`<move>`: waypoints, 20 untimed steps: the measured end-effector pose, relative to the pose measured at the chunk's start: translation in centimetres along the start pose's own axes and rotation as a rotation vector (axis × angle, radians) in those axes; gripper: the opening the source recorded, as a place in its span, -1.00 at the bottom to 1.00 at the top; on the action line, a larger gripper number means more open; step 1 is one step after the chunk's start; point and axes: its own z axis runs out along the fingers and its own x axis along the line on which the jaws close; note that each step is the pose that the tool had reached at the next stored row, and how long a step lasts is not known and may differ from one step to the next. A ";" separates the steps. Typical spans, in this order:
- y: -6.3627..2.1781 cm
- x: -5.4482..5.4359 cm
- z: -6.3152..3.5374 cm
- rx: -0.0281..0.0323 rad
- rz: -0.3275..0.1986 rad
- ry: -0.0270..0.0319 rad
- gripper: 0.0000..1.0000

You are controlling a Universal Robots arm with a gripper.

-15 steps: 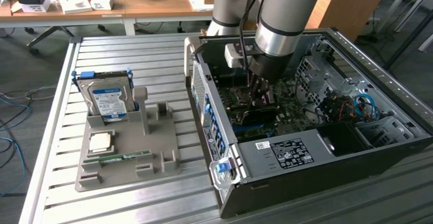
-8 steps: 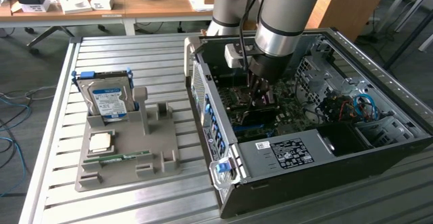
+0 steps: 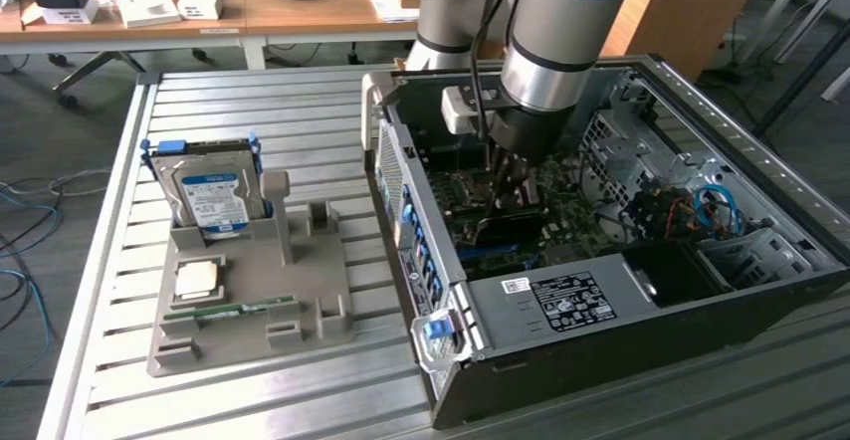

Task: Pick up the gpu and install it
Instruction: 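Press down on the gpu until it lock into place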

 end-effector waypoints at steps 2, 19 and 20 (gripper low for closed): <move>-0.01 0.0 0.00 0.0000 0.000 0.0000 -0.79; -0.03 0.2 0.00 -0.0004 0.000 -0.0041 -0.79; -0.03 0.2 0.00 -0.0003 0.000 -0.0041 -0.79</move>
